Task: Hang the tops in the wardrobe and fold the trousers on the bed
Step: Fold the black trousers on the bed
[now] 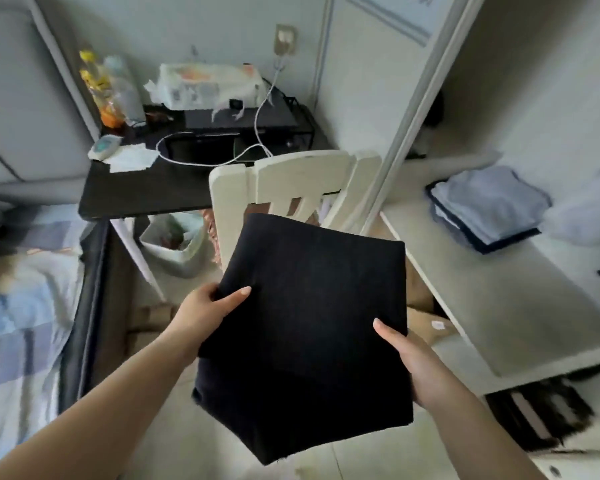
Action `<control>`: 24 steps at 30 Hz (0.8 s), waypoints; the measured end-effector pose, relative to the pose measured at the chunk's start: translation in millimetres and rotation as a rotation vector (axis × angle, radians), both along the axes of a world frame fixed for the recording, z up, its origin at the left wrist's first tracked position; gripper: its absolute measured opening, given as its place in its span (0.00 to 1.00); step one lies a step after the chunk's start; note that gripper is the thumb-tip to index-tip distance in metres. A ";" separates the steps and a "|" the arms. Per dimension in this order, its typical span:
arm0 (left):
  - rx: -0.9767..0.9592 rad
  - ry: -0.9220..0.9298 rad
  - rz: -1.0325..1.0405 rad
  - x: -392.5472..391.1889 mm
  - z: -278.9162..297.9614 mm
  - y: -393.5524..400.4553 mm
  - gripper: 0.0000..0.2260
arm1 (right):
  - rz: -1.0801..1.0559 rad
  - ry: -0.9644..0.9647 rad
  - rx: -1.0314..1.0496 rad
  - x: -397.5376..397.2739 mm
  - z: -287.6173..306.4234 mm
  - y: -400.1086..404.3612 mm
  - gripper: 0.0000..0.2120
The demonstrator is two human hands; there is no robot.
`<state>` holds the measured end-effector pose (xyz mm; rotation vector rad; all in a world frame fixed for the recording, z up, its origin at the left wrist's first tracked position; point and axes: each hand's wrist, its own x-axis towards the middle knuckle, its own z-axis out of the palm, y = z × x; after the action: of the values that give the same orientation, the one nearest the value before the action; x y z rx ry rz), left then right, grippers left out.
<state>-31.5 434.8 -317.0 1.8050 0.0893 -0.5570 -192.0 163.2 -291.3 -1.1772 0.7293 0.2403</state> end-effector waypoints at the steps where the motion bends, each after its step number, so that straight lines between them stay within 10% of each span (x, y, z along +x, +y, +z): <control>1: 0.002 0.004 -0.040 3.6 1.4 -17.0 0.17 | -0.032 -0.006 0.001 -5.8 1.3 -11.3 0.22; 24: 0.026 0.005 -0.750 222.0 -18.8 -384.3 0.13 | -0.887 0.171 0.140 88.7 4.2 -188.3 0.07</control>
<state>190.6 50.4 -335.7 1.8348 -0.6023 -1.0844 -103.3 -25.1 -287.2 -0.6174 1.2906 -0.3514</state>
